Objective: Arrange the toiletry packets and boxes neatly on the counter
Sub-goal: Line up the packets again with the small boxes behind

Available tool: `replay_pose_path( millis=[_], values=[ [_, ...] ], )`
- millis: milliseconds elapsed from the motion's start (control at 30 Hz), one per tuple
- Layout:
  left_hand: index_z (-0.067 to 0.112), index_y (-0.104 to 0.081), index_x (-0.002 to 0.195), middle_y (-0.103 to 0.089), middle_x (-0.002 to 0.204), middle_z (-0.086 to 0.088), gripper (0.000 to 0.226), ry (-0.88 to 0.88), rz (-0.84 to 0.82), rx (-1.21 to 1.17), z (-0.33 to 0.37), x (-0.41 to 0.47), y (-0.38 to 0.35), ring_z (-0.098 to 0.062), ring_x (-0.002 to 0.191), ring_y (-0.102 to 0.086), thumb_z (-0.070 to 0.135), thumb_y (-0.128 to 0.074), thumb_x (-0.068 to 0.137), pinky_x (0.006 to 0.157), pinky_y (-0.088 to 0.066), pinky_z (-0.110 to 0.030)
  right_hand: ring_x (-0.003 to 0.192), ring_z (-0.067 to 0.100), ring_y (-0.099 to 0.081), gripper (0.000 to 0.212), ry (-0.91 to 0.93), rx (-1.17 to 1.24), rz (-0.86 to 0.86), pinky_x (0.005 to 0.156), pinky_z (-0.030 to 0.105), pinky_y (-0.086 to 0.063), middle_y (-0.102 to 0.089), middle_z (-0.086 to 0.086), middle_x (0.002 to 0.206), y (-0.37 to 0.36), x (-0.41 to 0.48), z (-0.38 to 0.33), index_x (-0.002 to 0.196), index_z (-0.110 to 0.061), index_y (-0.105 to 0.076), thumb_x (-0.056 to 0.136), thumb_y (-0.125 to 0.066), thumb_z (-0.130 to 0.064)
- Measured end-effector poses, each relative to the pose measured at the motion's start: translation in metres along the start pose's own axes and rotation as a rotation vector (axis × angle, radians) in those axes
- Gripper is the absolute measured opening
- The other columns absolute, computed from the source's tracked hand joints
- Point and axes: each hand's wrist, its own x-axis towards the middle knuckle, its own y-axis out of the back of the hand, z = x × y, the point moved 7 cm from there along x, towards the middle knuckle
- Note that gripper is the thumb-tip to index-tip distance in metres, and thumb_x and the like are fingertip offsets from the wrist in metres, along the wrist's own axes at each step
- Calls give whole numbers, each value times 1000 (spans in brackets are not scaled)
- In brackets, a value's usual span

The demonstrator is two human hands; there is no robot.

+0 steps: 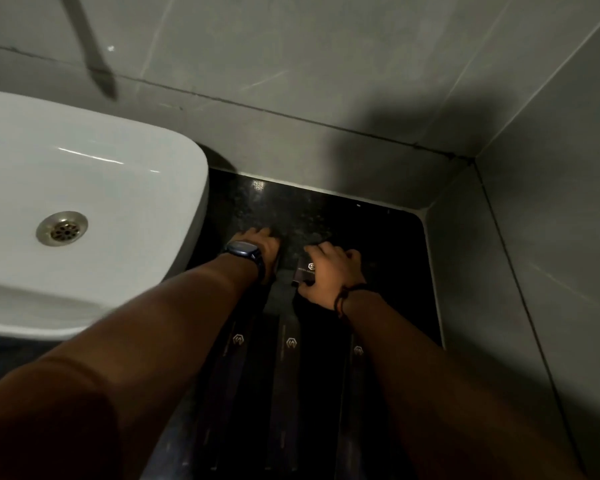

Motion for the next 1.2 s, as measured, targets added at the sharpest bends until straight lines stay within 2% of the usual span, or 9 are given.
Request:
replay_pose_path(
  millis=[233, 367, 467, 533, 600, 700, 833, 967, 1200],
  values=[
    [20, -52, 129, -45, 139, -10, 63, 8, 9, -35, -10, 4, -1, -34, 127, -46, 39, -76, 74, 103, -43, -43, 116, 29, -50, 64, -9, 22, 16, 97, 45, -30, -55, 4, 124, -6, 4, -1, 126, -29, -48, 67, -66, -46],
    [23, -39, 139, -39, 141, -11, 75, 30, 79, -40, -13, -1, -6, -35, 128, -40, 41, -72, 75, 105, -38, -45, 118, 29, -47, 70, 18, 18, 130, 97, 47, -32, -55, 3, 124, 3, -4, -7, 129, -28, -46, 65, -64, -51],
    [25, -27, 146, -35, 144, -12, 91, 51, 160, -99, -13, -19, -7, -35, 131, -37, 46, -72, 70, 108, -35, -44, 111, 30, -51, 62, -29, 89, 262, 90, 44, -38, -58, 5, 116, 15, -23, -13, 121, -25, -53, 66, -63, -51],
    [23, -26, 147, -34, 144, -12, 93, 106, 177, -166, -13, -37, -9, -35, 131, -36, 49, -72, 70, 108, -34, -42, 104, 32, -54, 54, -53, 152, 328, 86, 43, -44, -59, 8, 110, 19, -41, -19, 115, -20, -56, 70, -63, -49],
    [20, -32, 143, -36, 141, -11, 89, 186, 188, -234, -14, -60, -16, -35, 128, -37, 51, -71, 70, 107, -37, -43, 102, 33, -57, 50, -92, 235, 294, 83, 41, -49, -57, 11, 111, 17, -62, -26, 116, -17, -53, 76, -61, -47],
    [18, -38, 137, -39, 136, -12, 82, 298, 190, -325, -15, -97, -35, -38, 124, -41, 54, -69, 69, 104, -41, -46, 107, 35, -58, 60, -232, 321, 115, 78, 35, -46, -54, 13, 122, -1, -91, -32, 129, -17, -40, 81, -60, -47],
    [21, -29, 138, -38, 138, -15, 95, 418, 119, -419, -15, -144, -65, -42, 125, -43, 59, -72, 62, 103, -43, -49, 110, 38, -60, 72, -341, 418, -48, 86, 39, -50, -61, 16, 120, -28, -129, -48, 130, -15, -32, 76, -68, -45],
    [20, -27, 138, -42, 137, -18, 95, 424, 35, -511, -10, -168, -86, -42, 123, -50, 52, -77, 64, 102, -44, -46, 114, 39, -58, 80, -409, 461, -76, 93, 41, -49, -61, 18, 123, -42, -146, -52, 137, -15, -25, 74, -70, -35],
    [18, -30, 136, -43, 135, -19, 78, 388, 83, -579, -1, -180, -92, -41, 121, -52, 40, -72, 74, 100, -44, -43, 110, 37, -61, 77, -502, 505, -37, 89, 39, -52, -61, 17, 122, -45, -154, -49, 134, -13, -30, 74, -73, -34]
  ],
)
